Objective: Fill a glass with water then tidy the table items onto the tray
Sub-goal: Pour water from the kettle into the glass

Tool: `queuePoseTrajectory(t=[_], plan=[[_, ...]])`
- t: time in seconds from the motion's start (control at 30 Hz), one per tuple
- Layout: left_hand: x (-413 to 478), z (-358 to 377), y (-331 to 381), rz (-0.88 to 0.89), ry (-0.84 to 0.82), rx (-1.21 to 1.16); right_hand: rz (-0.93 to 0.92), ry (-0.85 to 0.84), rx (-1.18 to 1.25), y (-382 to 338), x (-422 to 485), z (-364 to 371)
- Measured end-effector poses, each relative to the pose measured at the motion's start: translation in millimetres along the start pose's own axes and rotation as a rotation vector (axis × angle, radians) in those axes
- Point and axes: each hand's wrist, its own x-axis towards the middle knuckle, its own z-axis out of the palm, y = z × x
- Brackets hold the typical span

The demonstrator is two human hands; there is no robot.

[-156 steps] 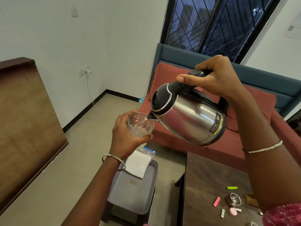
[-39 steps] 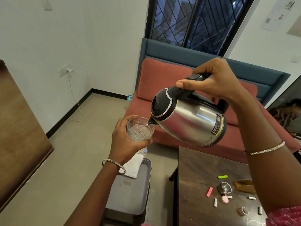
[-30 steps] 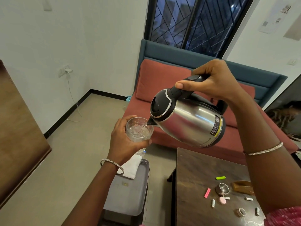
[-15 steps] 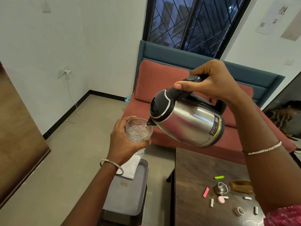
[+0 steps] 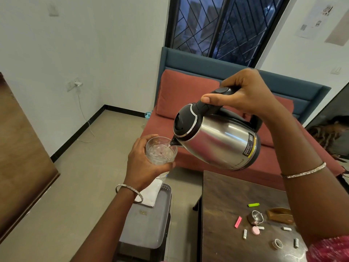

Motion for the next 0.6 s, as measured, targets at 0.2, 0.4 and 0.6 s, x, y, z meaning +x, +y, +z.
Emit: queuePoseTrajectory(t=[0.2,0.4,0.6], plan=[[-2,5,1,0.004,0.005,0.011,0.004,-0.004,-0.006,4,-2,-3],[-4,9,0,0.002,0.010,0.005,0.000,-0.011,-0.010,7,-2,-3],[-3,12,-2,-0.009,0.010,0.009,0.005,-0.018,-0.021,10,-1,-3]])
